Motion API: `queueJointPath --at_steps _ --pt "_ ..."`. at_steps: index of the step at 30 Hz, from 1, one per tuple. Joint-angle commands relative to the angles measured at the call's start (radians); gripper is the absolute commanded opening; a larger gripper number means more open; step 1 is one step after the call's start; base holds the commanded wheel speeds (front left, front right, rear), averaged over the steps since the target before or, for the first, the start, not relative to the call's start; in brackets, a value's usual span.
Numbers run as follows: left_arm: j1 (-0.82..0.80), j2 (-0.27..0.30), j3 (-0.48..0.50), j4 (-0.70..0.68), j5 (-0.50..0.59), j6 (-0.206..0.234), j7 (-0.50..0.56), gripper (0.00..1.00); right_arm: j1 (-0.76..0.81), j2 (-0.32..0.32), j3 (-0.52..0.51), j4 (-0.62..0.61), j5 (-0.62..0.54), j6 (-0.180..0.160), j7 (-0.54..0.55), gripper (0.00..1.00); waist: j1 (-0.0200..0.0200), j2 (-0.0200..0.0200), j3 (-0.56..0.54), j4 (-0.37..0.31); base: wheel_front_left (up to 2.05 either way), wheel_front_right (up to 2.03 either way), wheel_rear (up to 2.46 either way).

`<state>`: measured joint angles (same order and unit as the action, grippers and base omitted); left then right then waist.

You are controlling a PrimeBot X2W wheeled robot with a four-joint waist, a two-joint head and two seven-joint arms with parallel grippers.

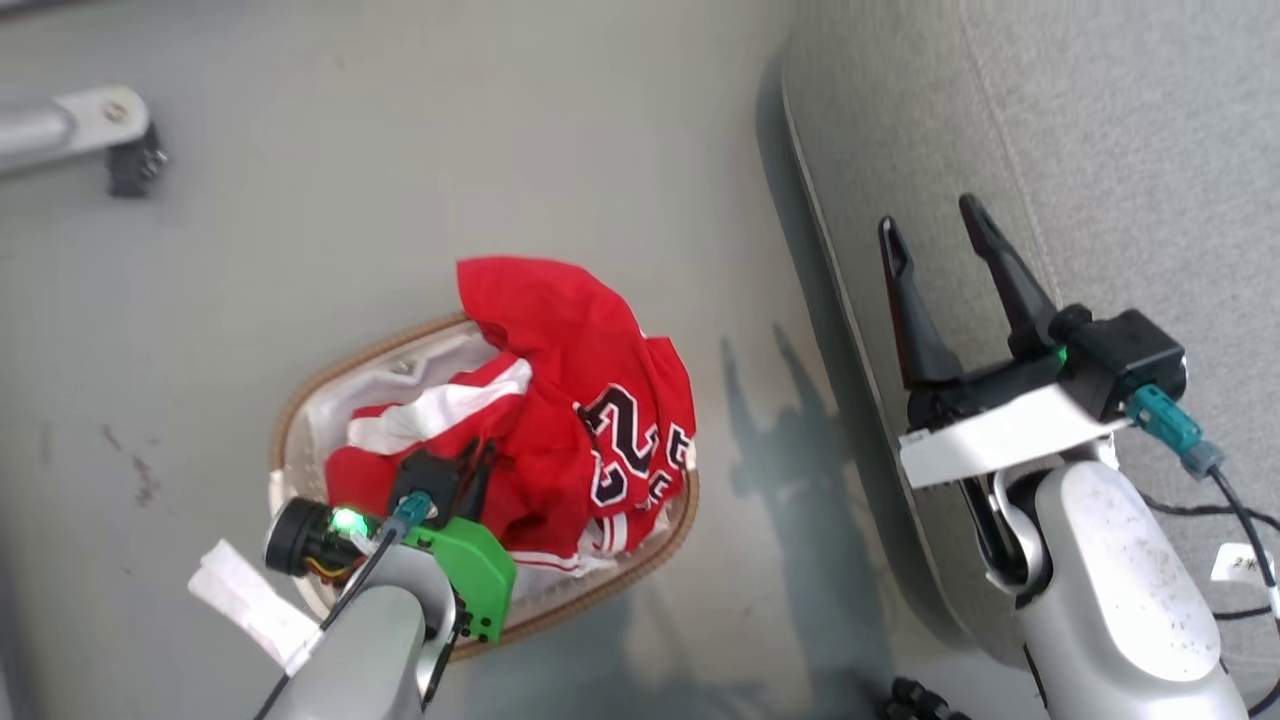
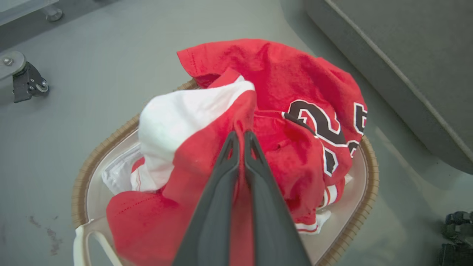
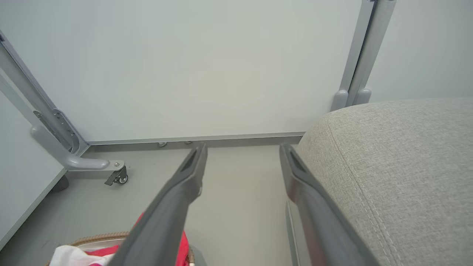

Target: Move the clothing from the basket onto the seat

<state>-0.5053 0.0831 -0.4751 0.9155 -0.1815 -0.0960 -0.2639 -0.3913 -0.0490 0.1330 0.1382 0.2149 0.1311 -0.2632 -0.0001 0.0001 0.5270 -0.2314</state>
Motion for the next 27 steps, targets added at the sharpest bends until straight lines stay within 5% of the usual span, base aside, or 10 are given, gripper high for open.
queueJointPath --at_steps 1,27 --pt "0.031 -0.002 0.018 -0.024 -0.014 0.008 -0.001 0.0 0.026 -0.004 -0.006 0.007 -0.006 -0.001 -0.002 1.0 0.0001 -0.0001 -0.112 0.053 0.0 0.0 0.0" --pt "0.173 -0.032 0.192 -0.582 -0.046 -0.021 -0.001 0.0 0.221 -0.004 0.019 0.057 -0.021 -0.001 -0.002 1.0 0.0001 -0.0001 -0.39 0.098 0.0 0.0 0.0"
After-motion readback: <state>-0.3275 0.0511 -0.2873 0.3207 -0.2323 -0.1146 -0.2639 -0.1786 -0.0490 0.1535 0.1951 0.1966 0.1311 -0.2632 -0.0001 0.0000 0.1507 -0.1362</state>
